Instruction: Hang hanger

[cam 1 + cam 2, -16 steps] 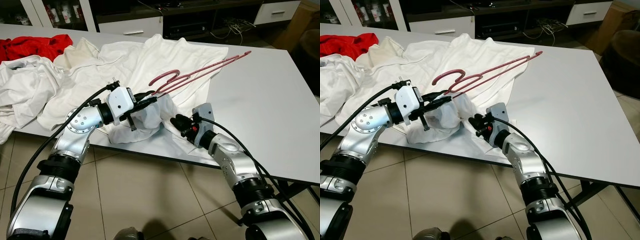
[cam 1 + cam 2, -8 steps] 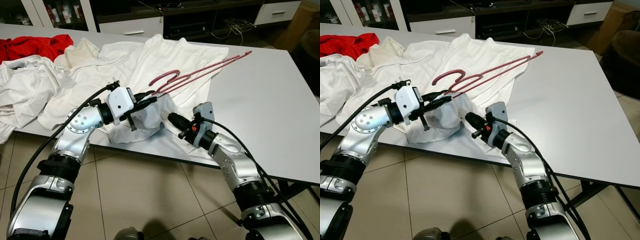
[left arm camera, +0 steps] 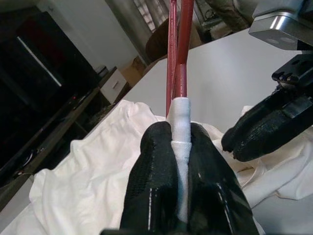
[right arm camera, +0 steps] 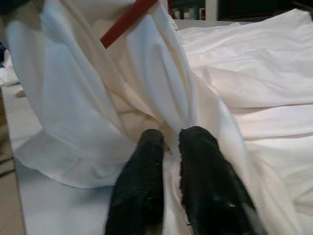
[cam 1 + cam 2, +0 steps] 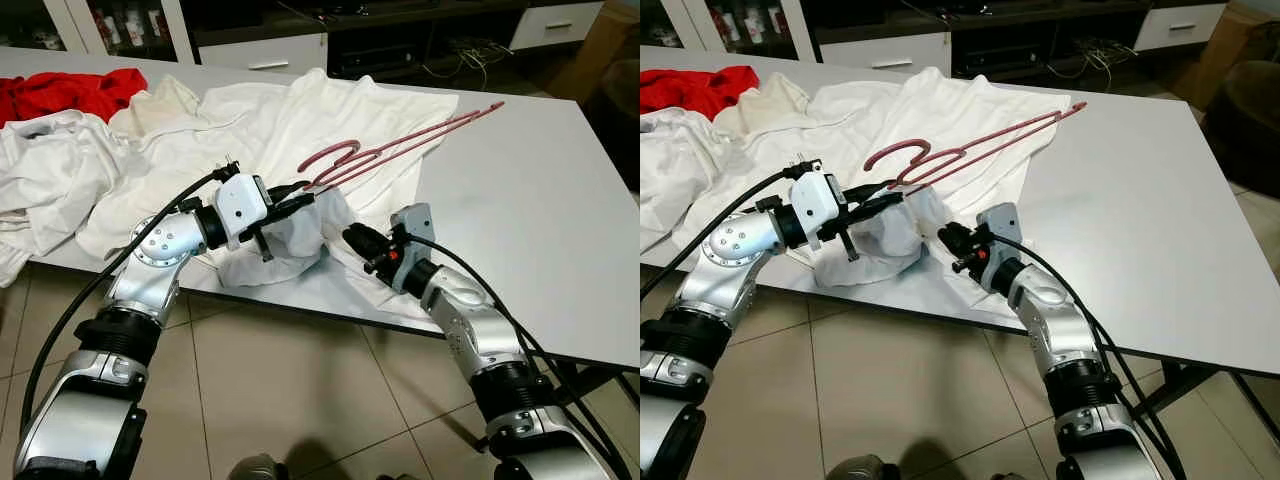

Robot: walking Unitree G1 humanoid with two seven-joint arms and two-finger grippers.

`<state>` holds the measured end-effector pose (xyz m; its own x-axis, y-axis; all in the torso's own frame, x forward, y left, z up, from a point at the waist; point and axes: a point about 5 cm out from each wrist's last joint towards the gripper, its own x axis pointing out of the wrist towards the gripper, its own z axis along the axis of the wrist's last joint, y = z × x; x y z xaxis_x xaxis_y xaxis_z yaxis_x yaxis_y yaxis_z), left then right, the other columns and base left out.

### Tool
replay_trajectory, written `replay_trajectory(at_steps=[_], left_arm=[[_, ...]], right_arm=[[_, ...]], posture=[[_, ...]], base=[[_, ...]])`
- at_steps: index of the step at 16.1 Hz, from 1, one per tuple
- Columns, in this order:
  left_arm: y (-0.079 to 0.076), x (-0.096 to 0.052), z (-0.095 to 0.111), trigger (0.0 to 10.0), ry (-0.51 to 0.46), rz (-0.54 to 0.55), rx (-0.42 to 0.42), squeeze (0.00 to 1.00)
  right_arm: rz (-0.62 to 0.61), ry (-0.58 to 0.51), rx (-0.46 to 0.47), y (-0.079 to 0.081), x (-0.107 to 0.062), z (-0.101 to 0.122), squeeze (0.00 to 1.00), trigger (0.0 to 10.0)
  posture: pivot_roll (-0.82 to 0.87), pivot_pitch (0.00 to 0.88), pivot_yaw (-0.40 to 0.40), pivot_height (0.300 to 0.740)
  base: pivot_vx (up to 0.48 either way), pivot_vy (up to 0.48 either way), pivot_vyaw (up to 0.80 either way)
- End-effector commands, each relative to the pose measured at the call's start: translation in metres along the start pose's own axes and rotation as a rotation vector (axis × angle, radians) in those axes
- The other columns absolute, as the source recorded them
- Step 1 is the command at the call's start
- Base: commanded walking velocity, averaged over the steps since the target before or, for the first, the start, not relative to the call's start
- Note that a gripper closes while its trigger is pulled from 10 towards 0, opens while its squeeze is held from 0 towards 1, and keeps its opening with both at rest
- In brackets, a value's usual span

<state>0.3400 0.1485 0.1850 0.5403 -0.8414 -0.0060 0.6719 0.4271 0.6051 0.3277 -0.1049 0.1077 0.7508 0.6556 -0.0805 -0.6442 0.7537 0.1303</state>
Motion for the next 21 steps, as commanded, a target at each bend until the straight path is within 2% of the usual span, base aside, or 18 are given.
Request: replay_trajectory(at_steps=[1, 2, 3, 4, 7, 8, 11, 12, 13, 15, 17, 19, 21], left_arm=[[0.003, 0.001, 0.005, 0.7, -0.017, -0.002, 0.024, 0.0], [0.003, 0.001, 0.005, 0.6, -0.018, -0.003, 0.024, 0.0], [0.003, 0.002, 0.005, 0.6, -0.02, -0.003, 0.024, 0.0], [0.002, 0.002, 0.005, 0.6, -0.021, -0.002, 0.024, 0.0], [0.001, 0.001, 0.005, 0.6, -0.024, 0.001, 0.021, 0.0], [0.0, 0.002, 0.005, 0.6, -0.026, 0.001, 0.019, 0.0], [-0.005, 0.003, 0.004, 0.5, -0.033, 0.001, 0.008, 0.0], [-0.005, 0.003, 0.004, 0.5, -0.034, 0.001, 0.006, 0.0], [-0.005, 0.003, 0.004, 0.5, -0.035, 0.001, 0.006, 0.0], [-0.005, 0.003, 0.005, 0.4, -0.034, 0.0, 0.006, 0.0], [-0.006, 0.003, 0.005, 0.4, -0.035, -0.002, 0.006, 0.0], [-0.007, 0.002, 0.005, 0.4, -0.038, -0.006, 0.005, 0.0], [-0.008, 0.003, 0.005, 0.4, -0.038, -0.01, 0.004, 0.0]], right_arm=[[-0.018, -0.009, -0.03, -0.003, 0.001, 0.004, 1.0, 10.0], [-0.033, -0.002, -0.057, -0.004, 0.001, 0.004, 1.0, 10.0], [-0.038, 0.003, -0.075, -0.005, 0.003, 0.005, 0.62, 10.0], [-0.029, 0.003, -0.089, -0.003, 0.004, 0.007, 0.0, 10.0], [0.006, -0.02, -0.095, 0.001, 0.006, 0.011, 0.0, 10.0], [0.015, -0.024, -0.093, 0.001, 0.006, 0.012, 1.0, 10.0], [0.015, 0.013, -0.124, 0.002, 0.012, 0.007, 1.0, 10.0], [0.014, 0.02, -0.126, 0.003, 0.013, 0.006, 0.96, 10.0], [0.01, 0.033, -0.139, 0.005, 0.016, 0.004, 0.0, 10.0], [-0.021, 0.043, -0.151, 0.003, 0.018, 0.002, 0.0, 10.0], [-0.114, 0.038, -0.156, -0.006, 0.021, 0.004, 0.0, 10.0], [-0.117, 0.036, -0.154, -0.007, 0.023, 0.004, 0.0, 10.0], [-0.063, 0.029, -0.142, -0.001, 0.026, 0.002, 0.0, 10.0]], posture=[[0.14, 0.013, 0.01, 0.74], [0.14, 0.013, 0.009, 0.74], [0.14, 0.014, 0.006, 0.74], [0.14, 0.014, 0.005, 0.74], [0.15, 0.016, 0.0, 0.74], [0.15, 0.017, -0.001, 0.74], [0.15, 0.02, -0.004, 0.74], [0.15, 0.02, -0.004, 0.74], [0.15, 0.02, -0.004, 0.74], [0.15, 0.022, -0.002, 0.74], [0.15, 0.023, 0.0, 0.74], [0.15, 0.023, 0.002, 0.74], [0.15, 0.023, 0.003, 0.74]], base=[[0.0, 0.0, 0.0], [0.0, 0.0, 0.0], [0.0, 0.0, 0.0], [0.0, 0.0, 0.0], [0.0, 0.0, 0.0], [0.0, 0.0, 0.0], [0.0, 0.0, 0.0], [0.0, 0.0, 0.0], [0.0, 0.0, 0.0], [0.0, 0.0, 0.0], [0.0, 0.0, 0.0], [0.0, 0.0, 0.0], [0.0, 0.0, 0.0]])
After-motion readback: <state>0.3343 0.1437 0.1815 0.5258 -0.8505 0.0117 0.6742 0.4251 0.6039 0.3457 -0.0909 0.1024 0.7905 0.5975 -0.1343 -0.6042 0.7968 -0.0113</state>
